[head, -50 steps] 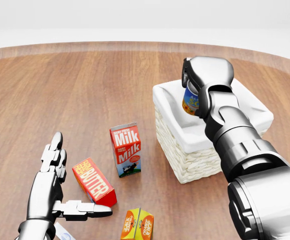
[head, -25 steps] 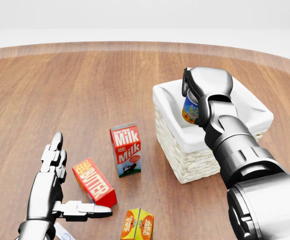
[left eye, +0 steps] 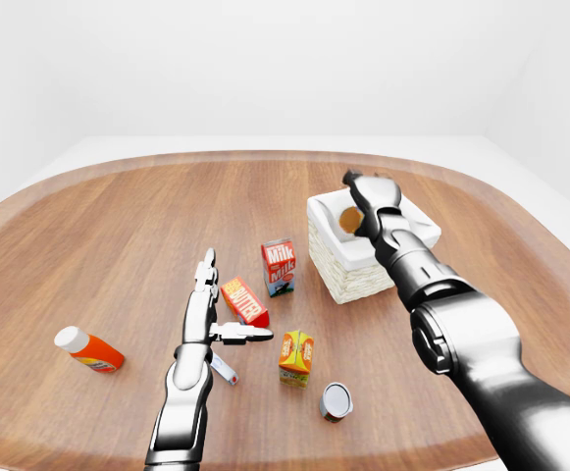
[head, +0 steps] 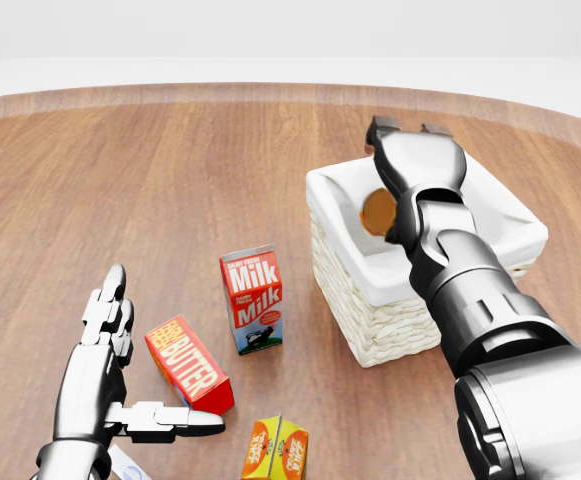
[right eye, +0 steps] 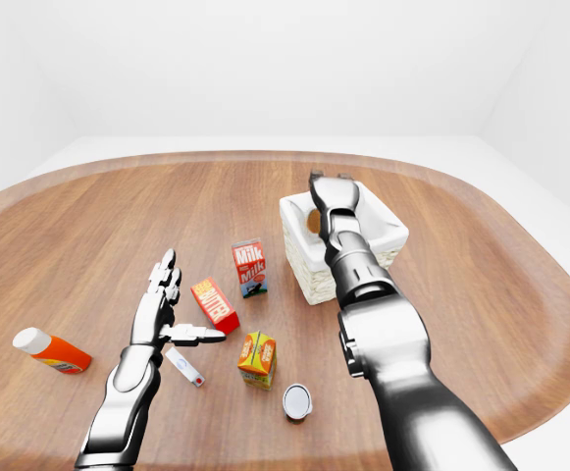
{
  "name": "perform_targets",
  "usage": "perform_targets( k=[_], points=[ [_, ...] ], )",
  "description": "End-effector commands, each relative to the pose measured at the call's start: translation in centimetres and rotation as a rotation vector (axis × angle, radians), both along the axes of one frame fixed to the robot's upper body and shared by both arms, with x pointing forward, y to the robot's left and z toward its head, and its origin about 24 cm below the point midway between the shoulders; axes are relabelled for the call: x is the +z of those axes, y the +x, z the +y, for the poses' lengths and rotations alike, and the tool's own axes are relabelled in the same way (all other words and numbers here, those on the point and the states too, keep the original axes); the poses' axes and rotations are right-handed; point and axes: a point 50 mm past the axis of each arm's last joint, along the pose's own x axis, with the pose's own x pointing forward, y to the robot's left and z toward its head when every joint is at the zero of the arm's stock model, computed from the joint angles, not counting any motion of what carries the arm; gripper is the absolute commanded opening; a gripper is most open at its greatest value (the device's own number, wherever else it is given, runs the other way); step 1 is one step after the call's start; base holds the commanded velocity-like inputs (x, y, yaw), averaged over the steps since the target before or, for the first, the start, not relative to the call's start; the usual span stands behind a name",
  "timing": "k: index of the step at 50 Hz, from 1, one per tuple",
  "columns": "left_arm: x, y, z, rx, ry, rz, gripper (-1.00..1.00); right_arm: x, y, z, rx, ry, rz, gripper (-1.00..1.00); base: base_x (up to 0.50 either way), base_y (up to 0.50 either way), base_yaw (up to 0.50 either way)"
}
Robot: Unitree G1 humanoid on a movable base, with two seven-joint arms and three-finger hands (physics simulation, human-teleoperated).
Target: Pick up the alphabet soup and the tomato sauce, and put them in the basket.
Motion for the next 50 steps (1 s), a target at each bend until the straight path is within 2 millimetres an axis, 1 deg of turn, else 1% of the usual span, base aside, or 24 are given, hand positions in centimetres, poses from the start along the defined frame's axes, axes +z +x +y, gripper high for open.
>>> perform_targets(
  k=[1,5,7,11,15,25,28,29,32,39,50],
  points=[
    [0.1,0.1,0.0,-0.010,-0.018,-0.009,1.00,-0.1,0.0,-0.1,-0.005,-0.002,0.001,1.00,0.00,0.00,0.00],
    [0.1,0.1,0.0,-0.010,-0.018,-0.009,1.00,0.3,0.1,0.0,-0.001,-0.009,0.003,1.00,0.00,0.00,0.00],
    [0.1,0.1,0.0,-0.011,-0.017,-0.009,1.00,-0.2,-0.1,-0.1,-0.006,-0.004,0.002,1.00,0.00,0.00,0.00],
    [0.1,0.1,0.0,-0.011,-0.017,-0.009,1.00,-0.3,-0.1,-0.2,-0.006,-0.005,0.003,1.00,0.00,0.00,0.00],
    [0.1,0.1,0.0,-0.011,-0.017,-0.009,1.00,0.3,0.1,-0.1,-0.002,-0.014,0.006,1.00,0.00,0.00,0.00],
    [0.1,0.1,0.0,-0.011,-0.017,-0.009,1.00,0.2,0.1,-0.1,0.000,-0.019,0.009,1.00,0.00,0.00,0.00],
    [0.1,0.1,0.0,-0.010,-0.017,-0.009,1.00,-0.2,0.0,-0.2,-0.005,-0.013,0.004,1.00,0.00,0.00,0.00],
    [0.1,0.1,0.0,-0.011,-0.018,-0.009,1.00,0.4,0.1,-0.1,-0.001,-0.021,0.003,1.00,0.00,0.00,0.00],
    [0.1,0.1,0.0,-0.011,-0.018,-0.009,1.00,0.2,0.1,-0.2,-0.004,-0.018,-0.004,1.00,0.00,0.00,0.00],
    [0.1,0.1,0.0,-0.011,-0.018,-0.009,1.00,2.2,0.5,-0.4,-0.004,-0.025,-0.020,1.00,0.00,0.00,0.00],
    [0.1,0.1,0.0,-0.011,-0.018,-0.009,1.00,4.2,0.9,-1.0,-0.018,-0.027,-0.057,1.00,0.00,0.00,0.00]
  ],
)
